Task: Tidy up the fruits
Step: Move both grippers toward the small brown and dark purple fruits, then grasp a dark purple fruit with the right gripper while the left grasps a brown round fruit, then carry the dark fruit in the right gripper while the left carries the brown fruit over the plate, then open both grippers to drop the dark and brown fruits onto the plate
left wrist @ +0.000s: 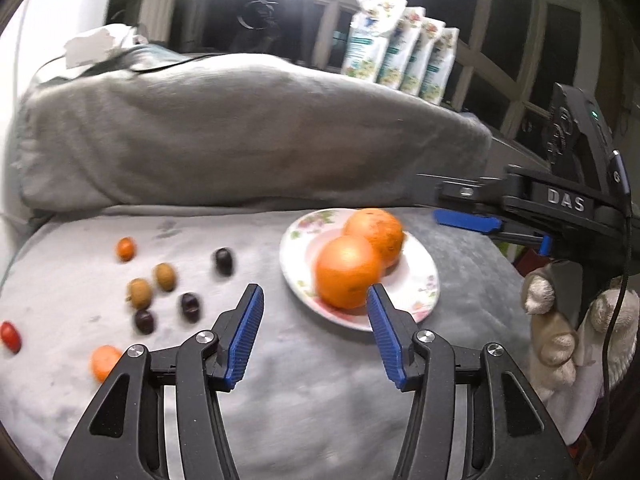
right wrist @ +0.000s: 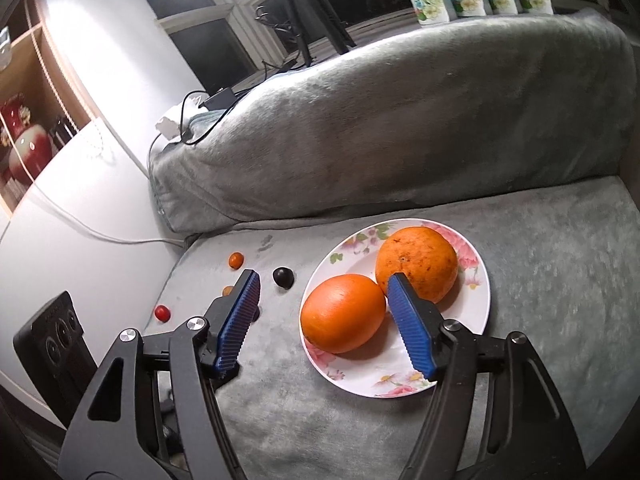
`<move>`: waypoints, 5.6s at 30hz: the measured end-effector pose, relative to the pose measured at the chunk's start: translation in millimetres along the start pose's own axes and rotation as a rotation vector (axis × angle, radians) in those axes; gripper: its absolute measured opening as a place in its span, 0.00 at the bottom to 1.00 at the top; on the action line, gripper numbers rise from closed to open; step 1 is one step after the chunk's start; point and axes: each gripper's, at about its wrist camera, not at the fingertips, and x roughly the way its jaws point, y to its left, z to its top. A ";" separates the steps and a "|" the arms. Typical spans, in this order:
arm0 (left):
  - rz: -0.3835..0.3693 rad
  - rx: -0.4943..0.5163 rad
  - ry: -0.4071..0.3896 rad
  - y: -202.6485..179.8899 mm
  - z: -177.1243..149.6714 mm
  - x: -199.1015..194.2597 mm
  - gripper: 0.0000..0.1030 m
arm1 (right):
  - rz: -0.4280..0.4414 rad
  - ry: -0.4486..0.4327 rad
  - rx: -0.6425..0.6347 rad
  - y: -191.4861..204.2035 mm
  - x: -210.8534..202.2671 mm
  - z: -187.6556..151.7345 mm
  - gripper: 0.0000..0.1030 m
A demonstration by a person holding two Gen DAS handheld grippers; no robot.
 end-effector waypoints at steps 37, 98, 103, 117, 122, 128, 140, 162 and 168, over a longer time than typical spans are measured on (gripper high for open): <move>0.068 -0.229 0.180 144.4 -4.2 42.7 0.34 | -0.011 0.178 -0.452 119.2 132.8 -61.1 0.48; -0.013 -0.206 0.119 87.5 15.8 44.8 0.23 | 0.003 0.087 -0.438 85.8 63.3 -56.6 0.22; -0.042 -0.201 0.119 73.9 20.8 50.8 0.23 | -0.026 0.057 -0.415 64.7 43.1 -54.6 0.22; -0.117 -0.160 0.118 30.2 38.0 75.6 0.23 | -0.116 -0.006 -0.358 17.1 2.5 -53.8 0.22; -0.126 -0.118 0.112 12.3 46.7 84.3 0.23 | -0.128 -0.012 -0.341 8.7 0.2 -54.4 0.22; -0.098 -0.052 0.078 -6.8 52.4 88.9 0.23 | -0.135 -0.013 -0.312 -2.4 1.6 -55.0 0.22; -0.070 0.013 0.055 -21.3 55.9 95.8 0.23 | -0.134 -0.013 -0.267 -14.7 11.1 -51.5 0.22; -0.086 0.026 0.071 -24.8 56.5 100.3 0.24 | -0.140 -0.018 -0.290 -11.4 14.8 -52.0 0.22; -0.080 0.031 0.060 -25.7 57.5 98.8 0.33 | -0.141 -0.023 -0.287 -11.6 14.2 -52.1 0.47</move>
